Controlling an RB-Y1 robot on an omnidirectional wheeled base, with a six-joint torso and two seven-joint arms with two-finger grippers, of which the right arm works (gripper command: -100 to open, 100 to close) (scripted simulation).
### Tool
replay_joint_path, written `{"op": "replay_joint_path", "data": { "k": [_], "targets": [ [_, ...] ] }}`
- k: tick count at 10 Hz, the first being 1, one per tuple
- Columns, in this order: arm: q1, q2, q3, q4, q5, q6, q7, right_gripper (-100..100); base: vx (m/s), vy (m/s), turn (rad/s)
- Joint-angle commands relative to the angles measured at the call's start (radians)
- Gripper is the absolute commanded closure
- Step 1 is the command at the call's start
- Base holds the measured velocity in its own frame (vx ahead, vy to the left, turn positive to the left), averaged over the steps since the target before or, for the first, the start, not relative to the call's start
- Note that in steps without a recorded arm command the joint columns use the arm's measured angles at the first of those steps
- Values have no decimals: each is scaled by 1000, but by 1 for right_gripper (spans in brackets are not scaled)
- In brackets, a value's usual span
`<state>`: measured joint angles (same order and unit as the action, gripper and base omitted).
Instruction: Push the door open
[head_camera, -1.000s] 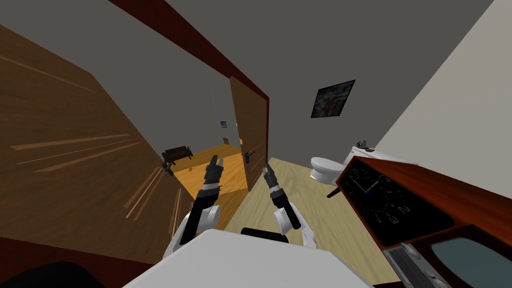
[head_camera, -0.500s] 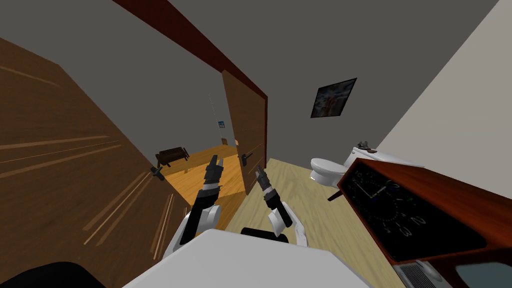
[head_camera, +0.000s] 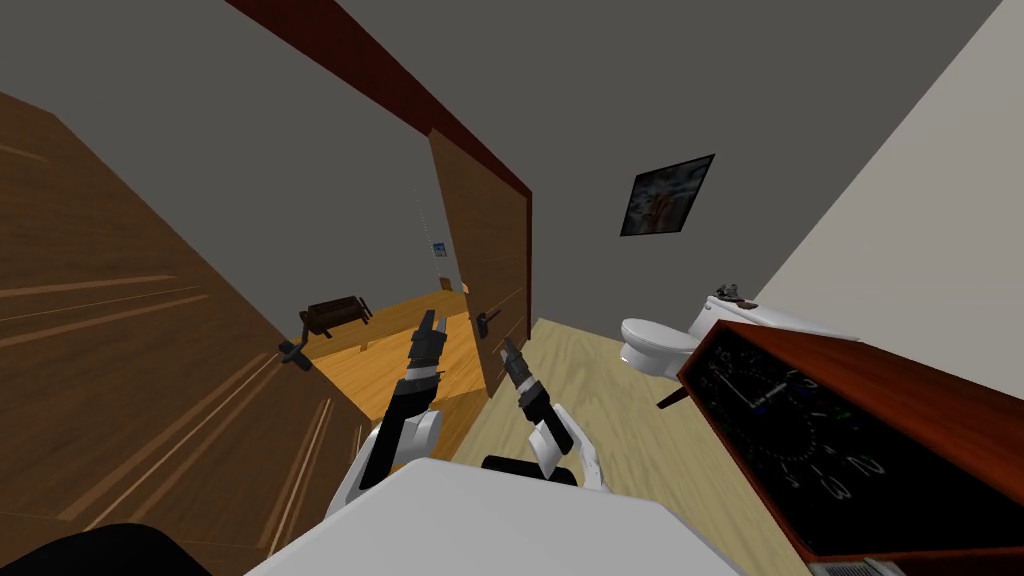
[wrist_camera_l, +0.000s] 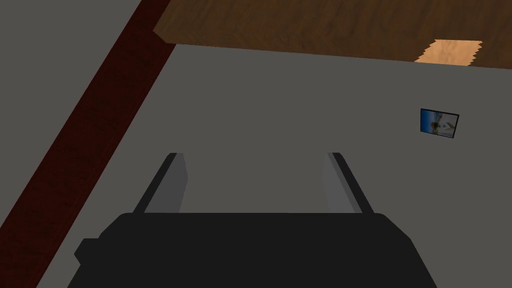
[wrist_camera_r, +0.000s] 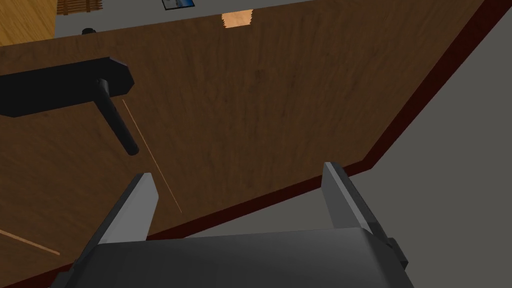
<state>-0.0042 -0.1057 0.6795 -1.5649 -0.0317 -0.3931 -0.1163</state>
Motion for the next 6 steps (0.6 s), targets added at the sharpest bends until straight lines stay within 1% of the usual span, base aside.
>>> {"op": "replay_joint_path", "data": {
  "k": [1,2,3,4,5,6],
  "targets": [
    [-33,2,41,39,-4,10,-12,-100,174,-49,-26],
    [-44,2,55,52,-5,11,-17,-100,174,-64,-24],
    [-65,2,84,78,-8,14,-25,-100,160,-54,-29],
    [-75,2,98,91,-10,16,-29,-100,144,-30,-23],
    [-96,3,126,118,-12,19,-38,-100,158,-48,-38],
    [-106,3,140,131,-14,20,-42,-100,143,-55,-16]
  ]
}}
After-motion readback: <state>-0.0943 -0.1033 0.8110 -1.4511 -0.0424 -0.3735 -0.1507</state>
